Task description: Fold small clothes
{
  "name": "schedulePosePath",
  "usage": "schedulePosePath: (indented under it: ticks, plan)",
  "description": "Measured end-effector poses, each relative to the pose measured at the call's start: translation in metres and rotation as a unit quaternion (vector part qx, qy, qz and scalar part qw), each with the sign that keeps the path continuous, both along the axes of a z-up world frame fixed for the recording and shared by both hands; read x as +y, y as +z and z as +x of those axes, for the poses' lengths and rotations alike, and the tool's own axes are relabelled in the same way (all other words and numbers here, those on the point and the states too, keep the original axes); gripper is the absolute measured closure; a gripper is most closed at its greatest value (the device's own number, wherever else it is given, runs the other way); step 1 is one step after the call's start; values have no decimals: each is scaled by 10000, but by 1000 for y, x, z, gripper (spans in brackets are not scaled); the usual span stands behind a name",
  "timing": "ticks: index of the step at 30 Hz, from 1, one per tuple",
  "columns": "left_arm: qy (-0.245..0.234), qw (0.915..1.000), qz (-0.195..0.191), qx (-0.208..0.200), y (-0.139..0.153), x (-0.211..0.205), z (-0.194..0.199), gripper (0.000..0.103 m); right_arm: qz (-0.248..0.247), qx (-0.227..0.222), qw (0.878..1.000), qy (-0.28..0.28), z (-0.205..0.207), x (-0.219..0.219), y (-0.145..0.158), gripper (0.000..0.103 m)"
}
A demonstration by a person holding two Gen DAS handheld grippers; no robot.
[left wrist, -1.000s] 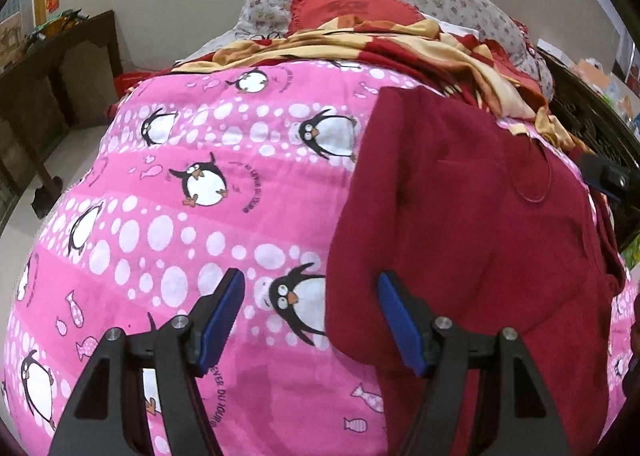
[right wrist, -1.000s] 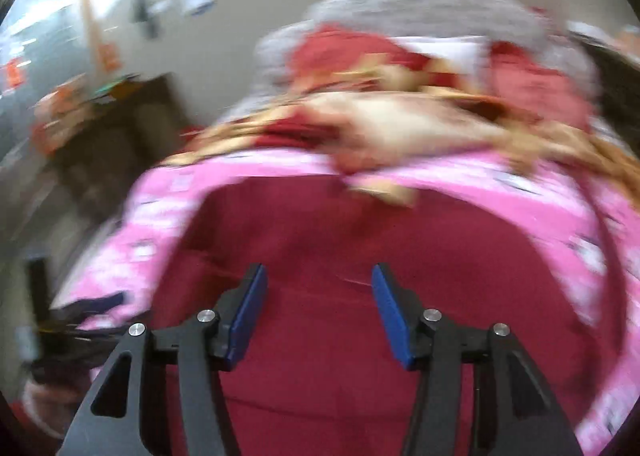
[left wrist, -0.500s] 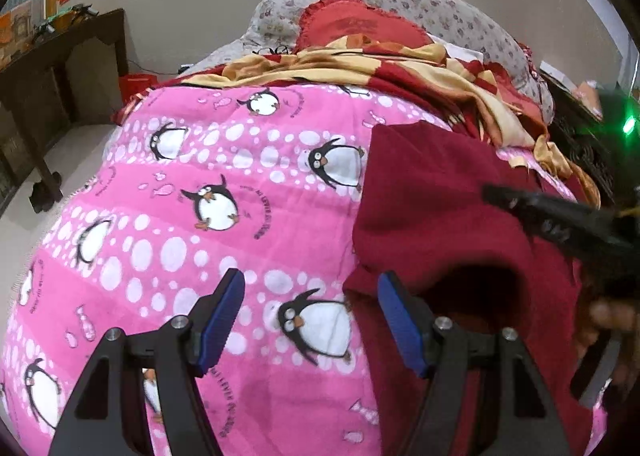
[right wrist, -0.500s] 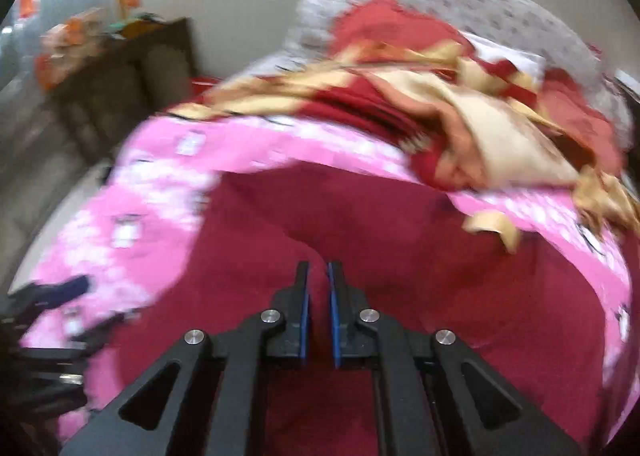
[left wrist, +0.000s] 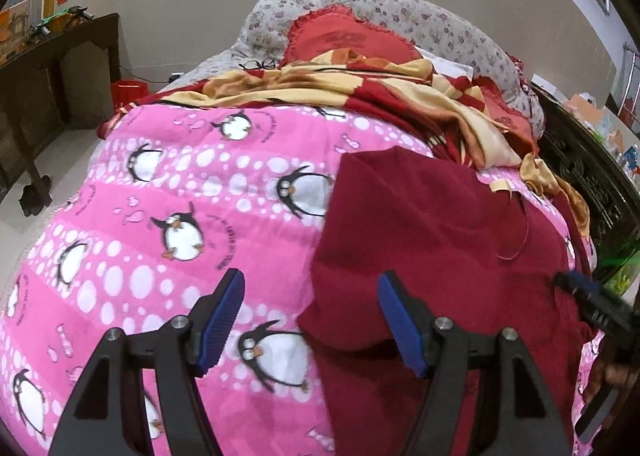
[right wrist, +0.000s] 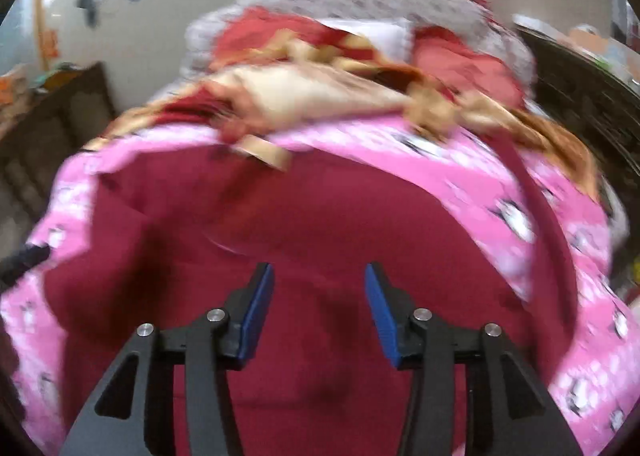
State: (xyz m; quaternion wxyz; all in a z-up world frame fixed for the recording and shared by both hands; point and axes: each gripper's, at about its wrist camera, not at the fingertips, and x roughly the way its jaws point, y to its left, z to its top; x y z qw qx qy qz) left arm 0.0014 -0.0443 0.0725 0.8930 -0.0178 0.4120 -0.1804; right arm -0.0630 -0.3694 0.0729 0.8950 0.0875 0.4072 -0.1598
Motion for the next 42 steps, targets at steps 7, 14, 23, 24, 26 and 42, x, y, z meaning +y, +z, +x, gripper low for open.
schedulePosePath:
  ticks: [7,14,23,24,26,42]
  plan:
    - [-224,9966,620,492,-36,-26,3,30,-80,372,9989,286,11,12,-33,85]
    - [-157,9959,681,575,-47,-21,0,30,-423,-316,9979,-386,-15,-18,7,88]
    - [-65,9972,734,152,-28,-25,-8,30,-24,-172,9964,-825,-37,-40,0,70]
    - [-76,9974,708,121,-26,-27,-6,30,49,-260,9966,-778,-42,-38,5,70]
    - [-144,9972,714,176,-26,-36,0,30,272,-368,9979,-457,-37,-33,10,70]
    - [-240,9991,262,232,-13,-49,10,25,188,206,9994,191,-3,12,-19,69]
